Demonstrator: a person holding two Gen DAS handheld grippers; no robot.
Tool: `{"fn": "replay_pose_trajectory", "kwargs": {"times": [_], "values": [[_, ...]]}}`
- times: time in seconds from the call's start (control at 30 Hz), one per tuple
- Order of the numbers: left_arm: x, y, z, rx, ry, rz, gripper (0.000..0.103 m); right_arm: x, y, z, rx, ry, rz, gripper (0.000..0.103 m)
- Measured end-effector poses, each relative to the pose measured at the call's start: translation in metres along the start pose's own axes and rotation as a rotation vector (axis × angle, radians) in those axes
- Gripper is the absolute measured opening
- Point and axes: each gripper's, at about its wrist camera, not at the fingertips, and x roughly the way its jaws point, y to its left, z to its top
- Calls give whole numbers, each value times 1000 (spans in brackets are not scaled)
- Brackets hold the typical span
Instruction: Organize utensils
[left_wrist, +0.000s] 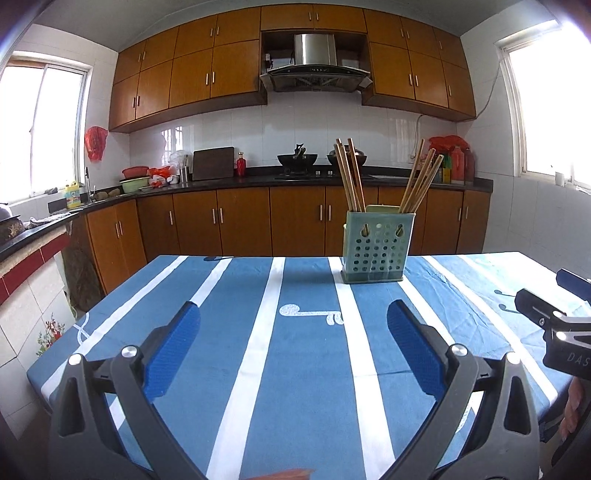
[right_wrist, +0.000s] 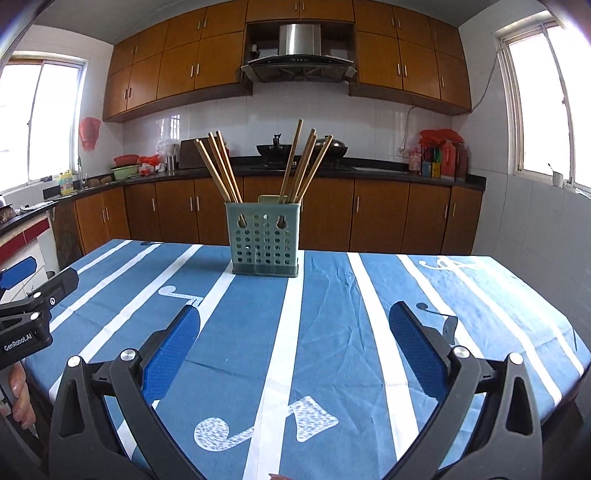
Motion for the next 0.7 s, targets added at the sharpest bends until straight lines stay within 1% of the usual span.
{"fn": "replay_pose_trajectory", "kwargs": {"times": [0.33,0.7], "values": [[0,-2,-4,-14,3,-20,99,-1,-4,-5,29,2,-10,101],[1,-5,-6,-18,10,-24,99,0,-2,-7,38,12,-8,101]]}}
